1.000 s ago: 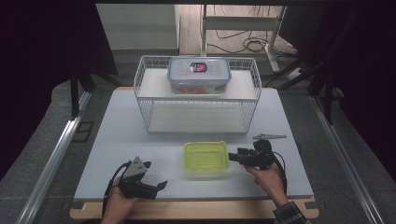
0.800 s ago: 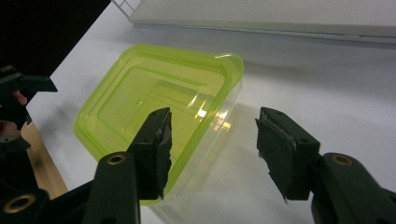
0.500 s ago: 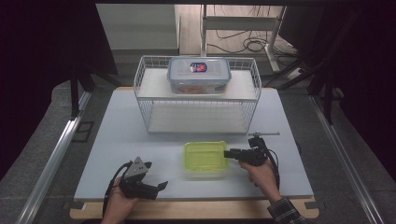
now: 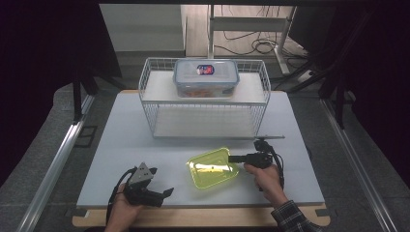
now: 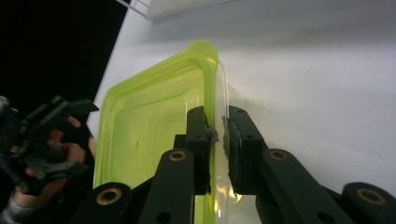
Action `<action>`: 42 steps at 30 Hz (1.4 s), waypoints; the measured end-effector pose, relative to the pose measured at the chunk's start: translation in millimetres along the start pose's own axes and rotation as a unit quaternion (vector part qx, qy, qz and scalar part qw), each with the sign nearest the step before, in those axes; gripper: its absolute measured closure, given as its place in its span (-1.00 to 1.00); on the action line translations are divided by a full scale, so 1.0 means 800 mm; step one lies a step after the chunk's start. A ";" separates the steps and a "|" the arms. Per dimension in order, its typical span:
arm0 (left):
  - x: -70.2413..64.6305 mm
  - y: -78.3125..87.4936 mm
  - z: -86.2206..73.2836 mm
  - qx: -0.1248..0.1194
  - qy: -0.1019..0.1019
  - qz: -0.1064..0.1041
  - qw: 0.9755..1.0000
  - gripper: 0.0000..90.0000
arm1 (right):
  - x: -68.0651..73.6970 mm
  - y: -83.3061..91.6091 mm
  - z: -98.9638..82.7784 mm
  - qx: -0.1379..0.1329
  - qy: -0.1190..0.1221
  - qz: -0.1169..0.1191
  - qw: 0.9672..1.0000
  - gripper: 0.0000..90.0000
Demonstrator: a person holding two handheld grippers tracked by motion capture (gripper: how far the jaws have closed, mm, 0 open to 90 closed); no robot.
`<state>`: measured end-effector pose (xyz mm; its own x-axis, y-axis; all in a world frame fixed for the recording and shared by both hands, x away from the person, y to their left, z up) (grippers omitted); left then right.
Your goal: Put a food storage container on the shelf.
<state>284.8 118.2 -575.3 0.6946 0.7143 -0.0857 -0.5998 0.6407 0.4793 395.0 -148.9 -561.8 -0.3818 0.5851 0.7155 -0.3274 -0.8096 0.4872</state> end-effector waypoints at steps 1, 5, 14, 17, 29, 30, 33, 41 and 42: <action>0.000 0.000 0.000 0.000 0.000 0.000 1.000 -0.86 | 0.001 -0.001 0.000 0.001 0.006 -0.005 1.000 0.77; 0.001 0.001 0.000 -0.001 0.000 0.001 1.000 -0.86 | 0.004 0.000 0.000 0.004 0.017 -0.007 1.000 0.77; 0.001 0.001 0.000 -0.002 0.001 0.003 1.000 -0.86 | 0.014 0.016 0.015 -0.029 0.015 0.012 0.999 0.77; 0.001 0.001 0.000 -0.002 0.002 0.003 1.000 -0.86 | 0.018 0.021 0.019 -0.034 0.013 0.016 0.999 0.77; 0.002 0.001 0.000 -0.001 0.000 0.003 1.000 -0.86 | 0.051 0.041 0.046 -0.072 0.031 0.039 0.996 0.77; 0.001 0.001 0.000 -0.001 0.000 0.003 1.000 -0.86 | 0.053 0.043 0.049 -0.074 0.033 0.038 0.996 0.77; 0.001 0.001 0.000 -0.001 0.000 0.003 1.000 -0.86 | 0.058 0.046 0.055 -0.079 0.033 0.041 0.995 0.77; 0.001 0.001 0.000 -0.001 0.000 0.002 1.000 -0.86 | 0.074 0.054 0.072 -0.091 0.030 0.054 0.994 0.77; 0.001 0.001 0.000 0.000 -0.001 0.002 1.000 -0.86 | 0.076 0.055 0.074 -0.093 0.030 0.055 0.994 0.77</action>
Point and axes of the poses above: each handheld gripper's, and its own axes: y roughly backward along the jaws, z roughly out of its top, x roughly to its left, the point moved 9 cm from there along -y, roughly forward along the jaws, and after that the axes turned 8 degrees about -x, right-handed, at the moved point
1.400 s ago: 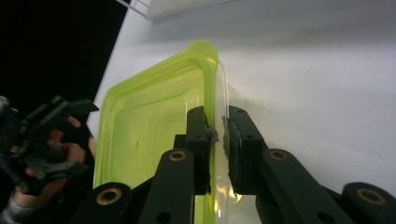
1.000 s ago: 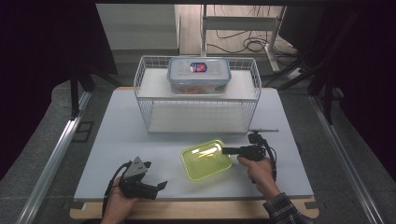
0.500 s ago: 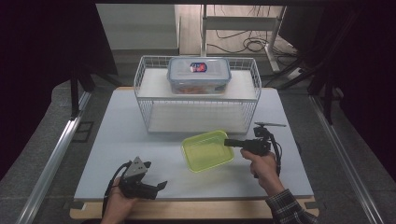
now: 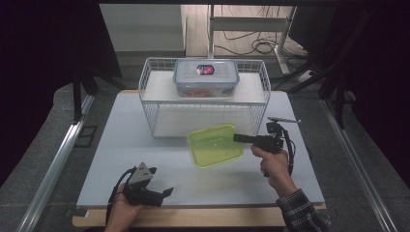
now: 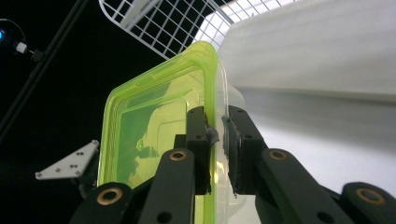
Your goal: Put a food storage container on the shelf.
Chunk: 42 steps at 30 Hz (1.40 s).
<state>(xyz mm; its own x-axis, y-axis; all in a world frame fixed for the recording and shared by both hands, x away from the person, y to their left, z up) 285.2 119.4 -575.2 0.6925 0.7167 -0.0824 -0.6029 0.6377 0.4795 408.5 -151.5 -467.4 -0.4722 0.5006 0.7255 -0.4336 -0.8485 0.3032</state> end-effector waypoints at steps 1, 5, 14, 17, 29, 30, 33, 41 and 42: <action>0.000 0.000 0.000 0.000 0.000 0.000 1.000 -0.86 | 0.002 0.000 0.003 -0.002 -0.001 0.000 1.000 0.77; 0.000 0.000 0.000 -0.001 0.001 0.000 1.000 -0.86 | 0.010 0.001 0.014 -0.010 0.001 0.002 1.000 0.77; 0.000 0.000 0.000 0.000 0.000 -0.001 1.000 -0.86 | 0.031 0.006 0.045 -0.038 0.000 0.011 0.999 0.77; 0.000 0.000 0.000 -0.001 0.000 -0.001 1.000 -0.86 | 0.038 0.008 0.055 -0.047 0.004 0.011 0.999 0.77; 0.001 0.000 0.001 -0.003 0.000 -0.001 1.000 -0.86 | 0.064 0.019 0.101 -0.073 0.006 0.014 0.997 0.77; 0.001 0.000 0.001 -0.003 0.000 -0.001 1.000 -0.86 | 0.067 0.020 0.106 -0.076 0.005 0.014 0.997 0.77; 0.001 0.000 0.001 -0.003 0.000 -0.001 1.000 -0.86 | 0.075 0.022 0.120 -0.083 0.007 0.012 0.996 0.77; 0.000 0.000 0.001 -0.005 0.002 -0.002 1.000 -0.86 | 0.091 0.020 0.152 -0.101 0.013 0.003 0.995 0.77; 0.000 -0.001 0.001 -0.004 0.002 -0.002 1.000 -0.86 | 0.093 0.018 0.157 -0.104 0.015 0.002 0.994 0.77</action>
Point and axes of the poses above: each handheld gripper's, and its own axes: y roughly backward along the jaws, z roughly out of its top, x roughly to its left, the point moved 9 cm from there along -y, roughly forward along the jaws, and after that the axes turned 8 degrees about -x, right-handed, at the moved point
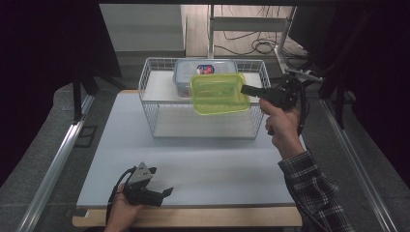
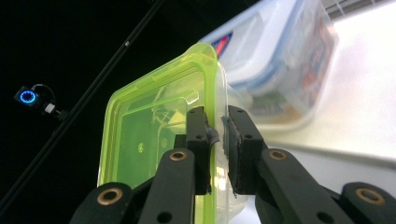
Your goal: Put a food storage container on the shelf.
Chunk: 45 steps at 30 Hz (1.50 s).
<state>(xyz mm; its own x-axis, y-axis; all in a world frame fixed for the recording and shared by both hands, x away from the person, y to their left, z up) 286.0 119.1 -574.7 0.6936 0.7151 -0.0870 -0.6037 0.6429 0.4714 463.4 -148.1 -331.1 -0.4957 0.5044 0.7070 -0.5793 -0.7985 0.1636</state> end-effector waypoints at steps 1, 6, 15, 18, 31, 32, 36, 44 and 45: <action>0.000 0.000 0.000 0.000 0.000 0.000 1.000 -0.86 | 0.001 -0.001 0.003 -0.001 0.000 -0.001 1.000 0.77; 0.000 0.001 0.000 -0.001 0.001 0.000 1.000 -0.86 | 0.010 -0.014 0.019 -0.013 0.005 -0.008 1.000 0.77; 0.000 0.001 0.000 0.000 0.001 -0.002 1.000 -0.86 | 0.023 -0.036 0.047 -0.033 0.021 -0.025 0.999 0.77; 0.000 0.002 0.001 0.000 0.001 -0.002 1.000 -0.86 | 0.025 -0.043 0.055 -0.040 0.022 -0.031 0.999 0.77; 0.000 0.002 0.001 -0.001 0.000 -0.003 1.000 -0.86 | 0.021 -0.075 0.078 -0.056 0.048 -0.076 0.994 0.77; 0.000 0.002 0.001 -0.002 0.000 -0.003 1.000 -0.86 | 0.021 -0.076 0.078 -0.054 0.048 -0.077 0.994 0.77; 0.000 0.002 0.001 -0.002 0.000 -0.003 1.000 -0.86 | 0.019 -0.083 0.078 -0.053 0.050 -0.082 0.994 0.77; -0.001 0.001 0.000 0.001 -0.002 -0.003 1.000 -0.86 | 0.012 -0.086 0.075 -0.059 0.060 -0.101 0.991 0.67; -0.001 0.001 0.000 0.001 -0.003 -0.003 1.000 -0.86 | 0.011 -0.086 0.075 -0.059 0.063 -0.105 0.991 0.64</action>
Point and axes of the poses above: each handheld gripper's, and its own axes: y roughly backward along the jaws, z roughly out of its top, x roughly to its left, the point moved 9 cm from there along -y, roughly forward along the jaws, and after that the axes turned 8 degrees about -x, right-handed, at the moved point
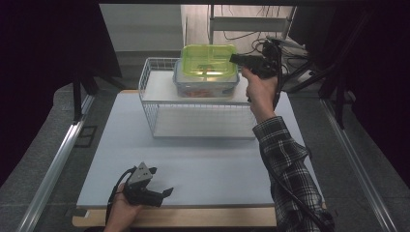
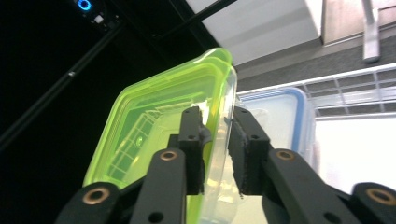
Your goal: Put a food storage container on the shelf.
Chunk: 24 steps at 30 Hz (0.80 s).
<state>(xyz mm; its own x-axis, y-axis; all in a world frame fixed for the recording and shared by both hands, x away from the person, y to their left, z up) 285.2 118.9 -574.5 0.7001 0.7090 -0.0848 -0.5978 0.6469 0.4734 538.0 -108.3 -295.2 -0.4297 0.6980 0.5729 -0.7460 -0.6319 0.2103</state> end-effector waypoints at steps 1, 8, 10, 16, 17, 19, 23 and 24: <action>0.000 0.000 0.000 0.000 0.000 0.000 1.000 -0.86 | -0.001 -0.001 0.000 0.000 0.004 -0.004 1.000 0.62; 0.000 -0.001 -0.001 0.000 0.001 -0.001 1.000 -0.86 | -0.009 -0.008 -0.003 0.009 0.032 -0.019 0.999 0.45; 0.000 -0.001 -0.001 0.001 0.001 -0.001 1.000 -0.86 | -0.010 -0.009 -0.002 0.009 0.037 -0.021 0.999 0.37; 0.001 0.000 0.000 -0.001 0.002 -0.001 1.000 -0.86 | -0.014 -0.005 0.001 0.007 0.056 -0.024 0.998 0.15; 0.001 -0.001 0.000 -0.001 0.002 0.000 1.000 -0.86 | -0.014 -0.003 0.001 0.006 0.058 -0.021 0.998 0.12; 0.001 -0.001 0.000 0.000 0.001 0.000 1.000 -0.86 | -0.014 0.000 0.001 0.003 0.063 -0.017 0.998 0.07; 0.000 -0.002 0.000 0.000 0.000 0.000 1.000 -0.86 | -0.014 0.008 -0.001 0.002 0.076 -0.012 0.997 -0.04; 0.000 -0.002 0.000 0.001 0.000 0.000 1.000 -0.86 | -0.013 0.009 -0.002 0.003 0.078 -0.011 0.997 -0.06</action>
<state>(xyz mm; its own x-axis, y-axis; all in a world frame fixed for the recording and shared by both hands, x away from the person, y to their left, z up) 286.0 118.0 -575.2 0.6999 0.7091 -0.0855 -0.5973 0.6468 0.4743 536.3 -120.0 -300.8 -0.4879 0.7548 0.4385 -0.7533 -0.6178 0.2254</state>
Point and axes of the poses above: each handheld gripper's, and its own axes: y roughly backward along the jaws, z roughly out of its top, x roughly to its left, the point moved 9 cm from there along -y, roughly forward along the jaws, and after that the axes turned 8 degrees about -x, right-handed, at the moved point
